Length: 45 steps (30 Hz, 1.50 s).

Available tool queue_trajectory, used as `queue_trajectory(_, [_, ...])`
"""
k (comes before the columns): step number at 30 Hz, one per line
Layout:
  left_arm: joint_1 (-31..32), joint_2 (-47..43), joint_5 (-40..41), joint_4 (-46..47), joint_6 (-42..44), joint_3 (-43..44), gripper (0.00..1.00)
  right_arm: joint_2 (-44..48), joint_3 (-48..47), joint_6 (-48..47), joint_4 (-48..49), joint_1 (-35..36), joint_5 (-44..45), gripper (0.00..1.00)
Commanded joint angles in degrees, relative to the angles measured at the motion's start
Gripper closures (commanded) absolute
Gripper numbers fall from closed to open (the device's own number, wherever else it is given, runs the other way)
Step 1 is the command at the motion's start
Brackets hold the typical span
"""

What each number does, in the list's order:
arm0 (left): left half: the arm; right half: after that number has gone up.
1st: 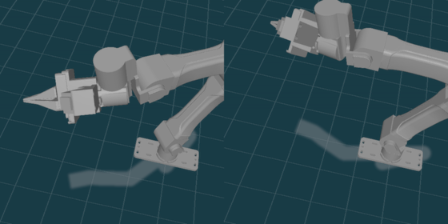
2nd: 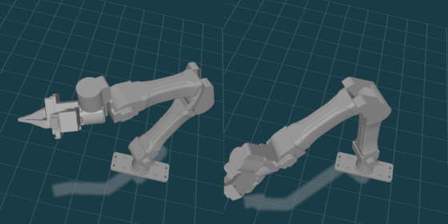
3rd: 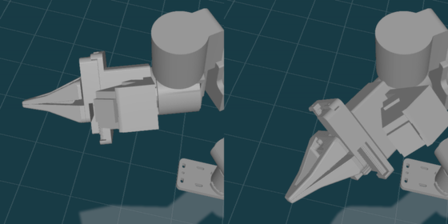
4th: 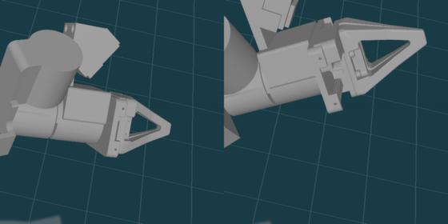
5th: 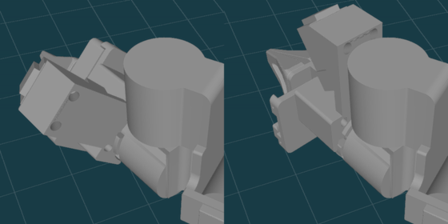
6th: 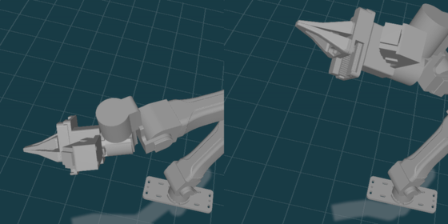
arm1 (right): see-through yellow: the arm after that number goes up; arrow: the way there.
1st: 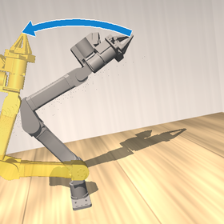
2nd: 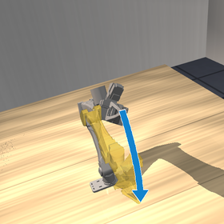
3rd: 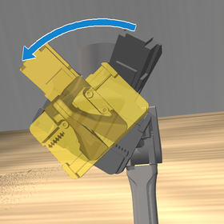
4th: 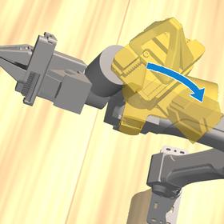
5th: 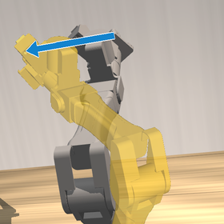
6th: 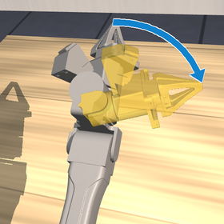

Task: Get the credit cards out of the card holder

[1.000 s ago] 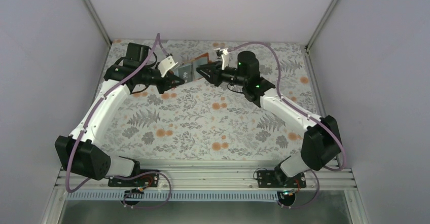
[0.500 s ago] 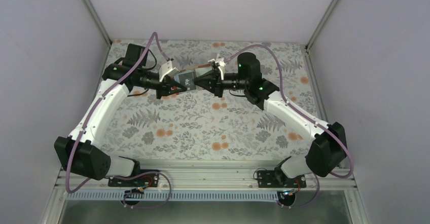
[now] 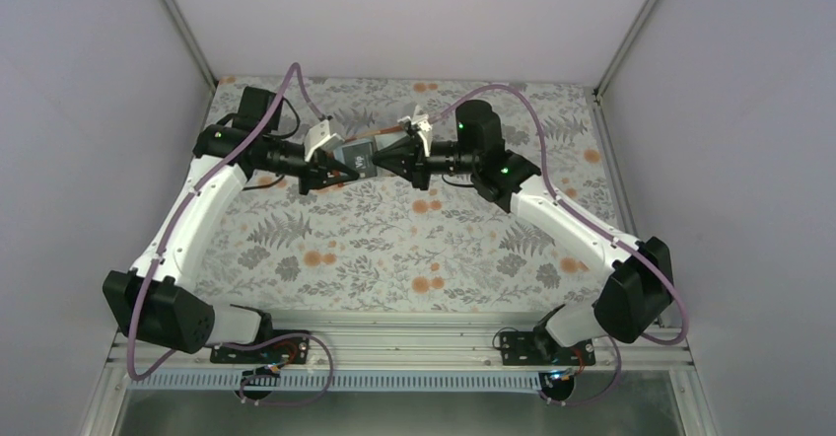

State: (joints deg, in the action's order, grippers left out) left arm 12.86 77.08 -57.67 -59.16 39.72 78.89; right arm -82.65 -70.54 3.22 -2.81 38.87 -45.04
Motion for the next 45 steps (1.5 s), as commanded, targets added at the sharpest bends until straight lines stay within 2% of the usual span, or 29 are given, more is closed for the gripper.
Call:
queue_trajectory(1, [1.9,-0.8,-6.0,1.7,2.6,1.3,0.98,0.4,-1.0,-2.9,2.8,3.6,-7.9,0.95])
queue_trajectory(4, [1.8,-0.7,-5.8,1.8,2.5,1.3,0.97,1.7,-0.4,-4.1,2.5,3.7,-9.0,0.96])
queue_trajectory(8, [1.9,-1.0,-6.1,1.2,3.0,1.8,0.89,4.7,2.2,-3.9,3.9,3.4,-5.4,0.96])
queue_trajectory(12, [1.7,-1.3,-8.1,-0.6,5.0,2.2,0.87,6.4,3.6,-3.0,4.4,2.1,-3.6,0.96])
queue_trajectory(17, [1.7,-1.6,-10.0,-3.0,7.7,2.7,0.75,7.4,4.6,-2.8,3.9,1.1,-2.8,0.96])
queue_trajectory(24, [1.4,-1.7,-10.9,-3.3,8.3,2.5,0.75,8.7,5.5,-3.1,3.2,0.2,-2.3,0.96])
queue_trajectory(35, [0.7,-1.7,-11.2,-3.4,8.8,2.0,0.81,9.6,5.2,-4.8,-1.0,-1.4,-2.2,0.96])
queue_trajectory(39, [0.7,-1.6,-11.4,-2.8,8.2,1.9,0.97,7.2,3.3,-3.9,-2.4,-0.2,-0.3,0.96])
queue_trajectory(45, [0.7,-1.4,-12.2,-2.0,8.3,1.1,0.98,5.7,3.7,-2.5,1.0,1.4,3.5,0.87])
